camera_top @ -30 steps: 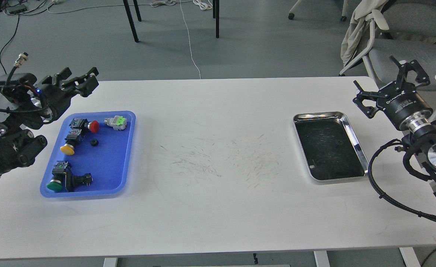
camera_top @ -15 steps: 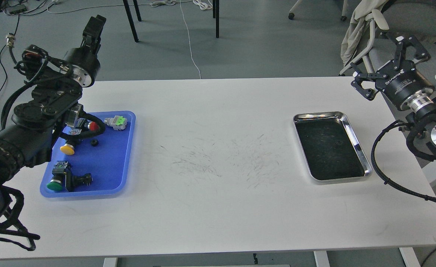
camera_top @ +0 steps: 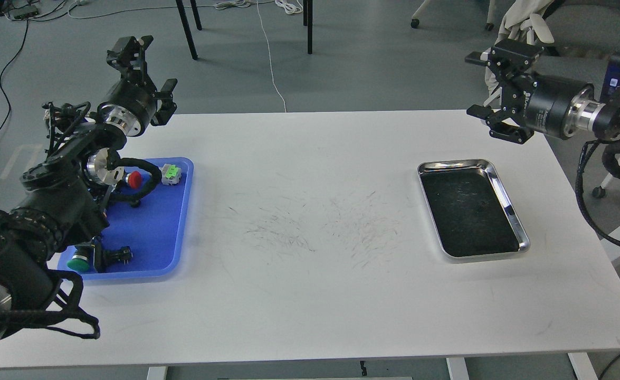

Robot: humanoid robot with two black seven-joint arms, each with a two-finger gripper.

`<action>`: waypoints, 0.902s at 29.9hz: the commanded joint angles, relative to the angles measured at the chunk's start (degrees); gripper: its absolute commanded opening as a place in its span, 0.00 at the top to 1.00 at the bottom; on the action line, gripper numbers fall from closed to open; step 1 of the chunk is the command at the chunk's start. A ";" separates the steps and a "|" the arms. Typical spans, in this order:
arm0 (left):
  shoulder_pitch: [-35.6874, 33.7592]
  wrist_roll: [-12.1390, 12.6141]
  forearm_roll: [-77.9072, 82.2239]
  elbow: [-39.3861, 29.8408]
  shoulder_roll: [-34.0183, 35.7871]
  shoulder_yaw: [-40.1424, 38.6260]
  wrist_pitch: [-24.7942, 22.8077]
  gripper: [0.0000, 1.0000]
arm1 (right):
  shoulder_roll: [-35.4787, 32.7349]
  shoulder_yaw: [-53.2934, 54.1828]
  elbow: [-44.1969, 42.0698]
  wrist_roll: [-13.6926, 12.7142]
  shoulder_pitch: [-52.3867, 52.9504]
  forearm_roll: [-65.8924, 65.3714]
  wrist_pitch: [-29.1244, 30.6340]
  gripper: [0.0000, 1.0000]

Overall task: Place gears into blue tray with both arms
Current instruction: 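Reach the right gripper into the steel tray and grasp another black gear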

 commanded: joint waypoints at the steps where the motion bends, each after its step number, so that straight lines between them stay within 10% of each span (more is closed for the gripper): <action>1: 0.63 0.66 -1.54 -0.06 -0.03 -0.81 -0.76 0.03 | -4.89 -5.39 5.17 -1.23 3.29 -8.93 0.00 0.01; 12: 0.80 -0.57 -0.84 -0.59 -0.73 0.85 0.03 0.03 | -8.33 -14.79 8.35 -1.59 3.12 -32.94 -0.18 0.01; 27: 0.63 -0.57 -1.11 -0.67 -0.73 1.74 0.12 0.03 | 7.04 -23.41 -8.61 -2.29 0.93 -44.73 -7.56 0.03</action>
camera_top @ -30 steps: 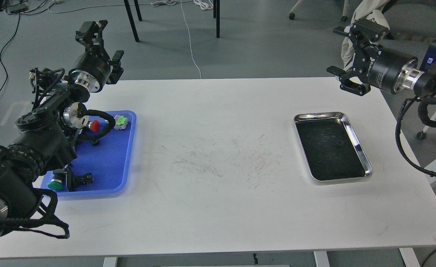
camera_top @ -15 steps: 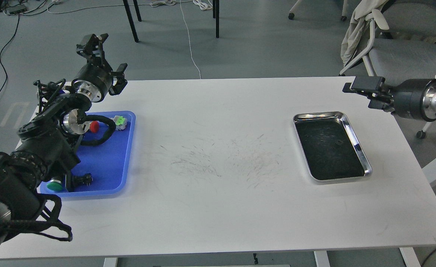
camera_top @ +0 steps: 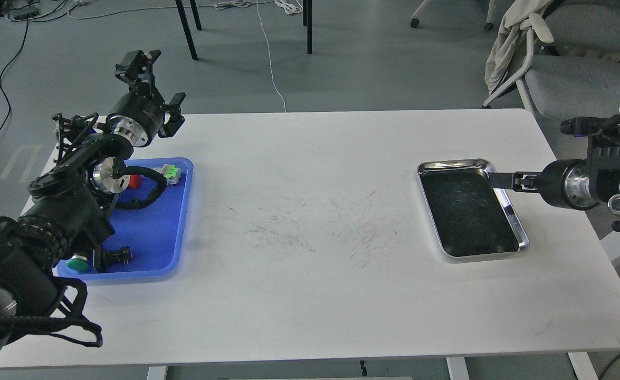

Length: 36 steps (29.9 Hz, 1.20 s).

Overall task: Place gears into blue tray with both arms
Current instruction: 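Reach the right gripper into the steel tray and grasp another black gear, then lift the second gear with the right gripper and carry it toward center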

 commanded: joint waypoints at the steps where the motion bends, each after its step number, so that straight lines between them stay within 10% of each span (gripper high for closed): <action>1: -0.17 0.00 -0.10 -0.04 0.04 -0.02 0.01 0.03 | 4.26 -0.21 -4.27 0.01 -1.49 -0.19 -1.41 0.04; 36: -0.43 0.00 0.07 -0.04 0.13 0.07 0.10 0.03 | 16.66 -0.30 -17.29 0.19 -6.33 -0.10 -3.26 0.24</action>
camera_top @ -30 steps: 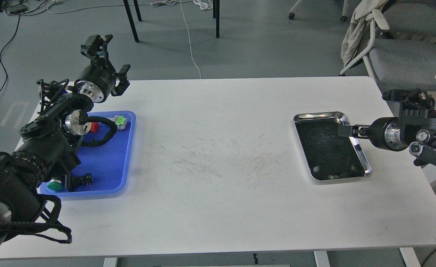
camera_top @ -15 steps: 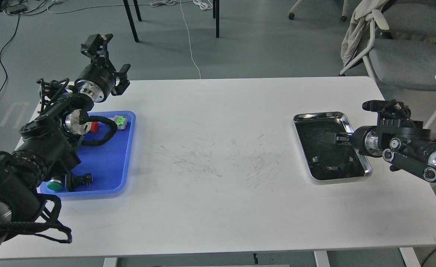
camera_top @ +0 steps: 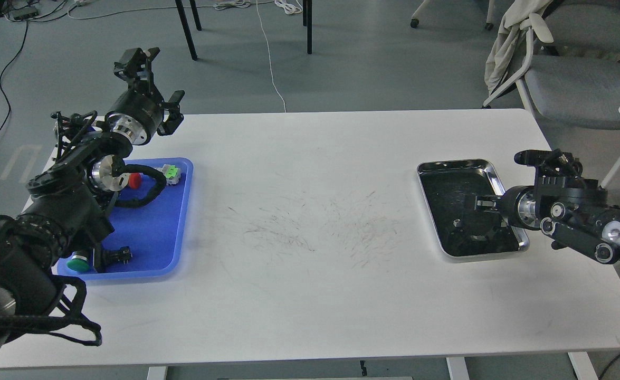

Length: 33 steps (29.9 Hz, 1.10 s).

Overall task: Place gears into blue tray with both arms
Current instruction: 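Lift the second gear with the right gripper and carry it toward center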

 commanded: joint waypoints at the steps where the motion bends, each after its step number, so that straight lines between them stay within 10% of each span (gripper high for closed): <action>1: -0.09 0.00 0.05 0.00 0.00 0.00 0.00 0.03 | 0.40 0.09 0.00 0.00 0.05 0.08 -0.07 0.25; 9: -0.18 0.00 0.05 0.00 0.00 0.00 0.00 0.02 | 1.10 0.00 -0.70 0.00 0.05 0.08 0.02 0.35; 23: -0.27 0.00 0.05 0.00 -0.18 0.00 0.09 0.03 | 0.84 0.00 -0.35 0.62 0.58 0.26 0.55 0.93; 33: -0.27 0.00 0.14 0.00 0.26 0.00 0.09 0.02 | 0.31 0.00 2.63 0.62 5.05 0.34 0.64 0.98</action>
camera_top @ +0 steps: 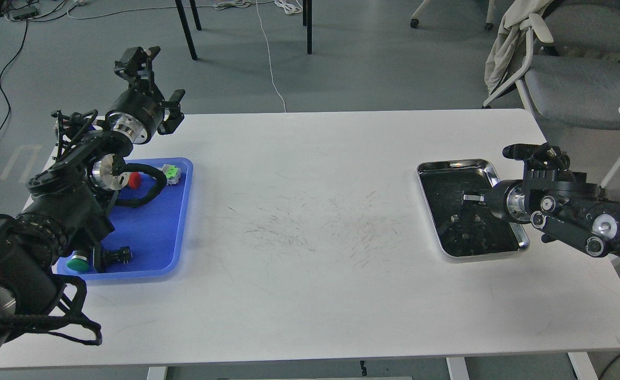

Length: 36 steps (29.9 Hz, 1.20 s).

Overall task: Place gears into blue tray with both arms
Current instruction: 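Lift the second gear with the right gripper and carry it toward center, then lower the gear and open the right gripper to set it on the table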

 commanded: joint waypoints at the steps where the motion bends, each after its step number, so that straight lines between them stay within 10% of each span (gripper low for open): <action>1: -0.04 0.00 0.08 0.00 0.23 0.00 0.00 0.03 | -0.36 0.28 2.17 -0.01 3.72 0.24 -0.43 0.98; 11: -0.40 0.09 0.17 0.09 0.32 0.09 0.08 0.03 | 1.83 13.89 6.39 1.13 11.12 0.77 -0.87 0.98; 25: -0.57 0.27 0.26 0.09 0.14 0.09 0.08 0.02 | 29.15 11.18 3.15 1.22 7.61 4.72 -9.75 0.98; 36: -0.84 0.27 0.26 0.09 -0.04 0.09 0.08 0.02 | 29.88 10.74 -2.57 1.22 0.31 4.46 -10.63 0.98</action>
